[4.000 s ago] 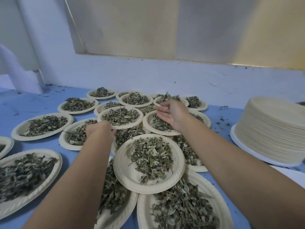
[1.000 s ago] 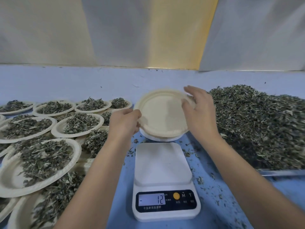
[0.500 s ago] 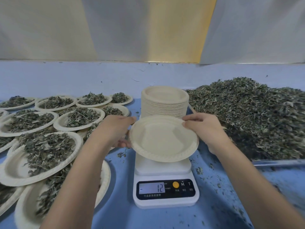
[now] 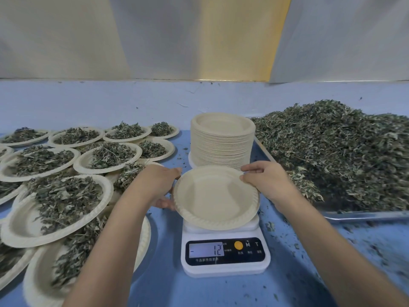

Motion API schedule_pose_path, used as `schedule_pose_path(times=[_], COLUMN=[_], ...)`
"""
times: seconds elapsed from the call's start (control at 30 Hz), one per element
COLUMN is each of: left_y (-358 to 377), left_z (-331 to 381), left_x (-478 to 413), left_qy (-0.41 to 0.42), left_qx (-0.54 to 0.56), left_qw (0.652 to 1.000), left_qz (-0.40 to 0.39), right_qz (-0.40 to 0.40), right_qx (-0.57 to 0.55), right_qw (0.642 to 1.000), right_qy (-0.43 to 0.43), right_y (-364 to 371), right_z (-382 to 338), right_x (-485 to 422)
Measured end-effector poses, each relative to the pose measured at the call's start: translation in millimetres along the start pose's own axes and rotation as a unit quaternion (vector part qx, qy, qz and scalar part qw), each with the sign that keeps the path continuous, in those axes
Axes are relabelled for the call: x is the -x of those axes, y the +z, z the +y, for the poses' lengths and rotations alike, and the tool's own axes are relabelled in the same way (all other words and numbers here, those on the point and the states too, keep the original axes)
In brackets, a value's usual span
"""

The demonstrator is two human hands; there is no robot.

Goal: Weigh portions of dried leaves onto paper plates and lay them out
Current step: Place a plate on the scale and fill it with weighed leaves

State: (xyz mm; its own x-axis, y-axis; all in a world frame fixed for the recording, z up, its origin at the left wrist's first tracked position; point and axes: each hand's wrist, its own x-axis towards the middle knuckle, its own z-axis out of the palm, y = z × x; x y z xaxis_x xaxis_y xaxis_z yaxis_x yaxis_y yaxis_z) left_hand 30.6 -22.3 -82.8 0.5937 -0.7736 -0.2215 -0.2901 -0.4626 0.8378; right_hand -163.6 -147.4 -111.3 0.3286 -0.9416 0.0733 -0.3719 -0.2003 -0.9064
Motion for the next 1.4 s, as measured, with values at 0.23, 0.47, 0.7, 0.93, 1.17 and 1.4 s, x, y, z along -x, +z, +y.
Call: schedule_pose_path(times=[0.23,0.47,0.7,0.93,1.17,1.4], left_y=[0.3,10.6,44.8,92.9,114.4,128.2], left_z=[-1.2,4.6,30.7,69.2,96.8,123.4], left_x=[2.0,4.7,17.9,26.7,31.5,25.9], left_qy=[-0.010,0.111,0.273,0.309,0.283,0.266], left_qx=[-0.035,-0.155,-0.030,0.101,0.210,0.268], left_qw=[0.999,0.978,0.951,0.943,0.934,0.926], left_qz=[0.007,0.081,0.141,0.065,0.056,0.007], right_qz=[-0.007,0.060,0.197,0.022,-0.085,-0.078], right_qx=[0.002,0.013,0.148,0.387,0.416,0.429], right_qw=[1.000,0.998,0.967,0.918,0.899,0.900], right_qy=[0.005,-0.032,-0.069,0.089,0.109,-0.010], right_y=[3.2,-7.5,-42.5,-75.6,-76.9,-72.4], right_z=[5.3,5.0,22.9,59.3,80.1,82.7], right_x=[-0.8,-3.2,-16.8,-38.1,-58.2,-96.7])
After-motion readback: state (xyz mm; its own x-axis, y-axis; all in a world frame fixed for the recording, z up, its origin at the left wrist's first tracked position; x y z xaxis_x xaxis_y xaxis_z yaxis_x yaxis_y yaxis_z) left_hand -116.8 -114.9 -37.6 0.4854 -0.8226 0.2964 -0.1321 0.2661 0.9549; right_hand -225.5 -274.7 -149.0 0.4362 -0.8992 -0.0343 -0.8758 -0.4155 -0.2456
